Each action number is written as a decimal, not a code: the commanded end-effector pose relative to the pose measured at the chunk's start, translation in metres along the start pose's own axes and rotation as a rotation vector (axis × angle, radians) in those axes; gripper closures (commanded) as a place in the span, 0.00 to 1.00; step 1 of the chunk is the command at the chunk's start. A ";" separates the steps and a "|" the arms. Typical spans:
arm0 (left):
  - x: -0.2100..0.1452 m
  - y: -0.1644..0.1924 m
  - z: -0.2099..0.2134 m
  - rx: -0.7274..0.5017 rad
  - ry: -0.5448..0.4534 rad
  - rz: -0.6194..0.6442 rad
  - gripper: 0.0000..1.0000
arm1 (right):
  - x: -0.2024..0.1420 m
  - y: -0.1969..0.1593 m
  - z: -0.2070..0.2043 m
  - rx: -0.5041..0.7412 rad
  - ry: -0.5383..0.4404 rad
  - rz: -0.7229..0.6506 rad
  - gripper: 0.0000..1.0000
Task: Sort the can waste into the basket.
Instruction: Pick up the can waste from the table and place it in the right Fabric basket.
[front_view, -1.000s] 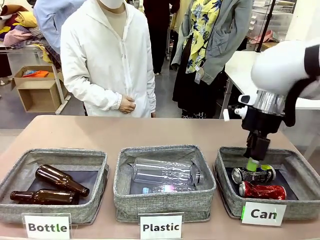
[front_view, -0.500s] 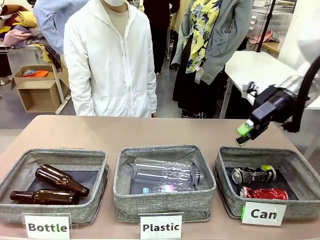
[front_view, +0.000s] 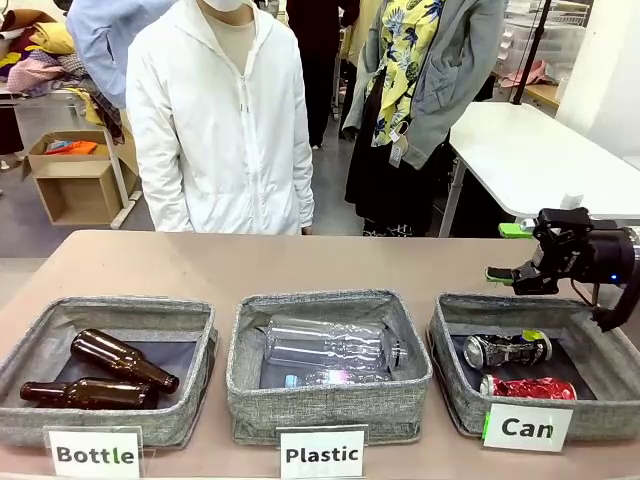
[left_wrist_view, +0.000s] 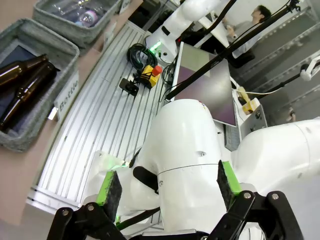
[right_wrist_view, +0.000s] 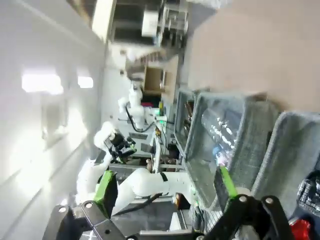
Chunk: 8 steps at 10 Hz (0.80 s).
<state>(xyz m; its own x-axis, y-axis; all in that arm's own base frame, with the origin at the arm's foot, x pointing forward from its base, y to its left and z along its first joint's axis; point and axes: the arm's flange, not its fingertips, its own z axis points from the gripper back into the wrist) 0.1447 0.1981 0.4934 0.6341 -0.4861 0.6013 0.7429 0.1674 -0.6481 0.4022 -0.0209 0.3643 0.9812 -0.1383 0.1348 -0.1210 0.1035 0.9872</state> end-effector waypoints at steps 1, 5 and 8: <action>0.001 -0.005 0.002 -0.009 -0.021 0.001 0.00 | 0.006 0.018 -0.011 -0.048 0.160 0.058 0.00; 0.001 -0.005 0.002 -0.009 -0.021 0.001 0.00 | 0.006 0.018 -0.011 -0.048 0.160 0.058 0.00; 0.001 -0.005 0.002 -0.009 -0.021 0.001 0.00 | 0.006 0.018 -0.011 -0.048 0.160 0.058 0.00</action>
<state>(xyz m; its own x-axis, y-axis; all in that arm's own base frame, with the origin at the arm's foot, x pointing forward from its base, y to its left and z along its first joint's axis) 0.1448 0.1981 0.4933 0.6343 -0.4861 0.6012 0.7427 0.1673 -0.6484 0.4075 -0.0061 0.3796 0.9849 0.0224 0.1715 -0.1729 0.1617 0.9716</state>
